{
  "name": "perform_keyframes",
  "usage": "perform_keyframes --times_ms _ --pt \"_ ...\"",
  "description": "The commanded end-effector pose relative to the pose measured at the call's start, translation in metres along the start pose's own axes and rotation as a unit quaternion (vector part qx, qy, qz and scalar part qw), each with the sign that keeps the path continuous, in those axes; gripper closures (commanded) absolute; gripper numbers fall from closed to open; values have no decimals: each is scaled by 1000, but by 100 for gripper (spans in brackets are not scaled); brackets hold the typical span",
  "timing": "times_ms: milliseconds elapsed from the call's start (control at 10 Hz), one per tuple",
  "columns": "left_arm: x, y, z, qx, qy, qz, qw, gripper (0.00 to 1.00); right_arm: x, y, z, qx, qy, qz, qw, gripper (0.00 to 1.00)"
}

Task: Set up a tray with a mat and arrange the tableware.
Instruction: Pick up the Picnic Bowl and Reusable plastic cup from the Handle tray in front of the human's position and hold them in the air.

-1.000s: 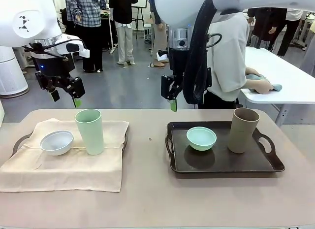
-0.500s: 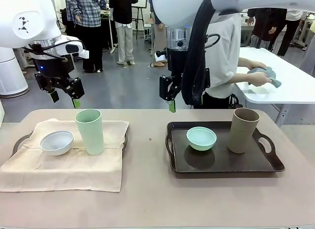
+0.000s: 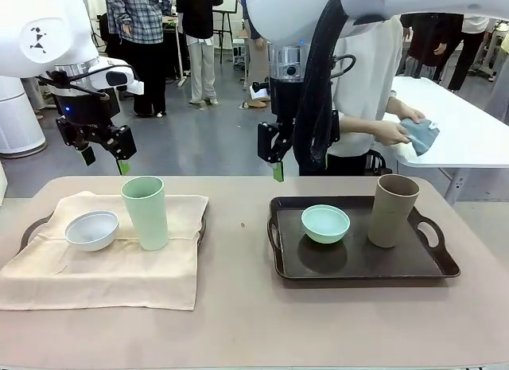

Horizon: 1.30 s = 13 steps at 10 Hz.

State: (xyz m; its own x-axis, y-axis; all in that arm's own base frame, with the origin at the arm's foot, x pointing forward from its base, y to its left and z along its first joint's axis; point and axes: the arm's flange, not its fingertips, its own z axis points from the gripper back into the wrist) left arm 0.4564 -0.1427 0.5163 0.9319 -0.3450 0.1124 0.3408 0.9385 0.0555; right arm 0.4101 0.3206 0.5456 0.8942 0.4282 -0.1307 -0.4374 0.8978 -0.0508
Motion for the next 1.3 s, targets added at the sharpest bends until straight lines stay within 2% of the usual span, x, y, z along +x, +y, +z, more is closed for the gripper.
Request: perform_keyframes --times_ms 0,100,200,300,500,600,900,1100,1200 --pt "-4 2 -2 4 -8 -2 1000 11 1 0 0 8 -1 6 1000 0" --pt "-4 2 -2 4 -8 -2 1000 11 0 0 0 0 0 0 1000 0" --pt "0 0 0 0 0 0 1000 11 -4 -16 4 -30 -31 -24 999 0" --pt "-5 -3 6 -17 4 37 999 11 -11 -51 1 -45 -71 -82 993 0" --pt "-16 -8 12 -72 2 81 994 11 -26 -129 -11 -24 -84 -187 979 0" --pt "-17 -7 17 -90 -8 91 992 11 -38 -160 -16 -9 -90 -206 974 0" --pt "-25 28 37 -149 -38 140 978 11 -88 -237 -10 105 -100 -203 968 0" --pt "-35 70 48 -182 -40 178 966 11 -134 -279 -6 171 -133 -216 952 0" --pt "-47 94 50 -219 -35 184 958 11 -164 -301 -9 205 -153 -221 941 0"
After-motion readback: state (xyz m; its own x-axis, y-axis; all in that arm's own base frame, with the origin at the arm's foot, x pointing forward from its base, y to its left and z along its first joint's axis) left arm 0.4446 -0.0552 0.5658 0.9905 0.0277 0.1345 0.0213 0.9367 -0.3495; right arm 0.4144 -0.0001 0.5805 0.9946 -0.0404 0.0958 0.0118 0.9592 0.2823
